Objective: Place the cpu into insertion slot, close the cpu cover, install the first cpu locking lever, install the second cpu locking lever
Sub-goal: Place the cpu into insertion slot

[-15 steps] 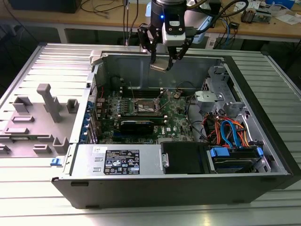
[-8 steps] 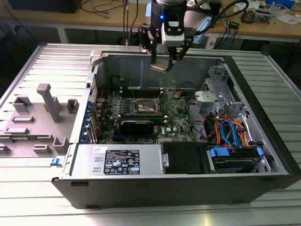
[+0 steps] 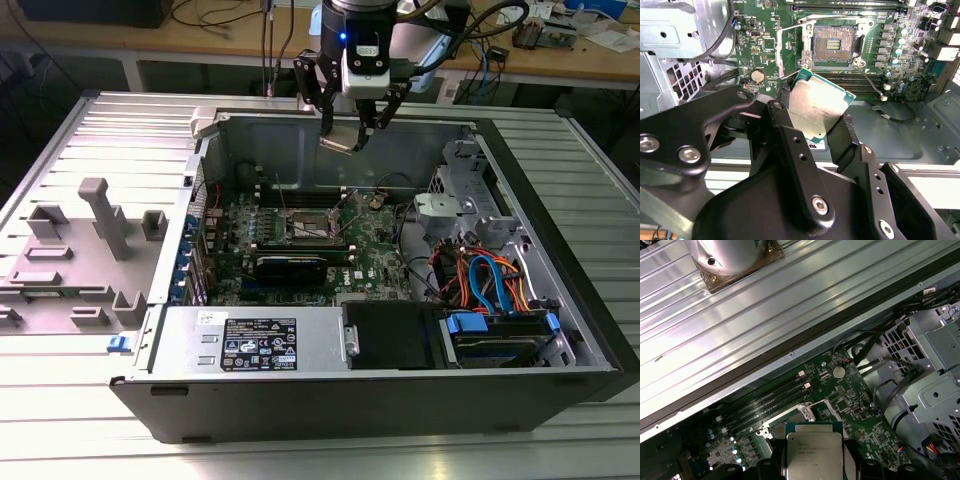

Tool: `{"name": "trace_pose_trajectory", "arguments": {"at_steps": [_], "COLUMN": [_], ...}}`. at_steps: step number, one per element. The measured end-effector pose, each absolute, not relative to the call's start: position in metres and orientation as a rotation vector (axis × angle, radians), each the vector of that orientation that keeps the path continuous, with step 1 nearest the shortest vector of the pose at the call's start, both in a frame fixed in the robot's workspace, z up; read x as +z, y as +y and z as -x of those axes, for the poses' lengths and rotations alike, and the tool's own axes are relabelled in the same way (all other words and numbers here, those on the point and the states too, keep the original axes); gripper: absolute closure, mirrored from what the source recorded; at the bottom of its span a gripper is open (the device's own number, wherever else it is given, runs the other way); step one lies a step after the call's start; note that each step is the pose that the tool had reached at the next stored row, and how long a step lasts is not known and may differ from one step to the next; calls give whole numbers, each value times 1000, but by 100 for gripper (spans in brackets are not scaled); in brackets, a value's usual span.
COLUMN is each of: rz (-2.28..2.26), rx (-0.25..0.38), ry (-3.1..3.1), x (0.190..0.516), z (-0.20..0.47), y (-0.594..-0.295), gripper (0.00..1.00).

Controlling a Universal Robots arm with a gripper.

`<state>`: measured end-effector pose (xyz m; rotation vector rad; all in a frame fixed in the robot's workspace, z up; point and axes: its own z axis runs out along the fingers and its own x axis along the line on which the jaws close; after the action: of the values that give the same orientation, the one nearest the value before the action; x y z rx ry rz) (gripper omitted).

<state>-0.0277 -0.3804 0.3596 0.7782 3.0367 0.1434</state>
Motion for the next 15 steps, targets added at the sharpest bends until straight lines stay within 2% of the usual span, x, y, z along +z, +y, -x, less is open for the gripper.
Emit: {"name": "trace_pose_trajectory", "arguments": {"at_steps": [15], "rz": [-873], "rx": [143], "ry": [3008], "x": [360], "z": [28], "y": [-381], "gripper": [46]}}
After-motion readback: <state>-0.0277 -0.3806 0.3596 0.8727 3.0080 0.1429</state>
